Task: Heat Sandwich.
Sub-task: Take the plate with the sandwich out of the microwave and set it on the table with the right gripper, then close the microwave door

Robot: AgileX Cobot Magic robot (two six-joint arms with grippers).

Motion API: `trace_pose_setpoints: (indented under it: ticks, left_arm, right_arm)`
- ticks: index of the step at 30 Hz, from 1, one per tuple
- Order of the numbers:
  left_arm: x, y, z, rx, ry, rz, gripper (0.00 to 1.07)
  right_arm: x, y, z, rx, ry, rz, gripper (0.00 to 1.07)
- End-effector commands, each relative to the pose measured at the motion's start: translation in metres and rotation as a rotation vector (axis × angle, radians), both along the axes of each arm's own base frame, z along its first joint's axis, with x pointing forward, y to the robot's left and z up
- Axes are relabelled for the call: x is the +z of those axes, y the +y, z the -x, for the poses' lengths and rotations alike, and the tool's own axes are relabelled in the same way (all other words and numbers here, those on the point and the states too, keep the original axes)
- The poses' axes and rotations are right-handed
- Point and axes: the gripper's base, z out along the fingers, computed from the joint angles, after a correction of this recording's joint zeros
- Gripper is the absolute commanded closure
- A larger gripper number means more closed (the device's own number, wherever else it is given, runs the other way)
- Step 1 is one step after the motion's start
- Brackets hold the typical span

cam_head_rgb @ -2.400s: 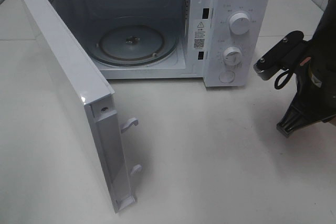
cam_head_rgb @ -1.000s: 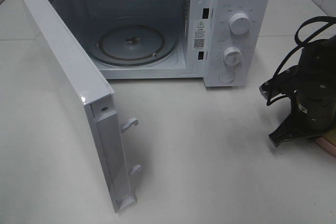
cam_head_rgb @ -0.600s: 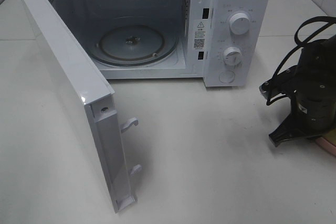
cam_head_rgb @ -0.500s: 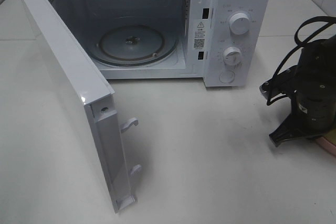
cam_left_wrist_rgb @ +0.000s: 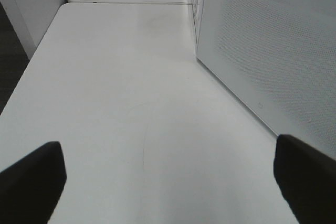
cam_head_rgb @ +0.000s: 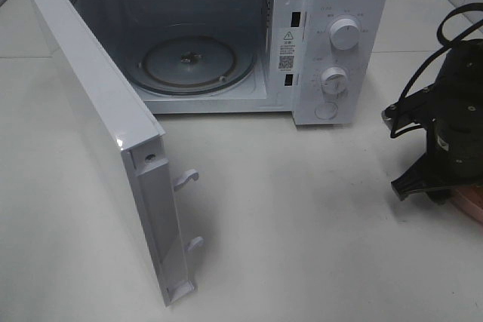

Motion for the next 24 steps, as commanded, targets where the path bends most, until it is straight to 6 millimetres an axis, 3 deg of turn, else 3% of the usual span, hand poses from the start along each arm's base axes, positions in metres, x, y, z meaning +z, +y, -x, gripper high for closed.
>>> trace_pose_setpoints:
  ticks: [1, 4, 24]
  left_arm:
    - [-0.001, 0.0, 0.004, 0.005, -0.027, -0.003, 0.03]
    - [-0.001, 0.0, 0.004, 0.005, -0.027, -0.003, 0.03]
    - [-0.001, 0.0, 0.004, 0.005, -0.027, -0.003, 0.03]
  right_arm:
    - [0.012, 0.0, 0.002, 0.01, 0.003, -0.01, 0.42]
    - [0.028, 0.001, 0.008, 0.027, 0.012, -0.042, 0.37]
    - [0.097, 0.0, 0.047, 0.027, -0.011, -0.174, 0.37]
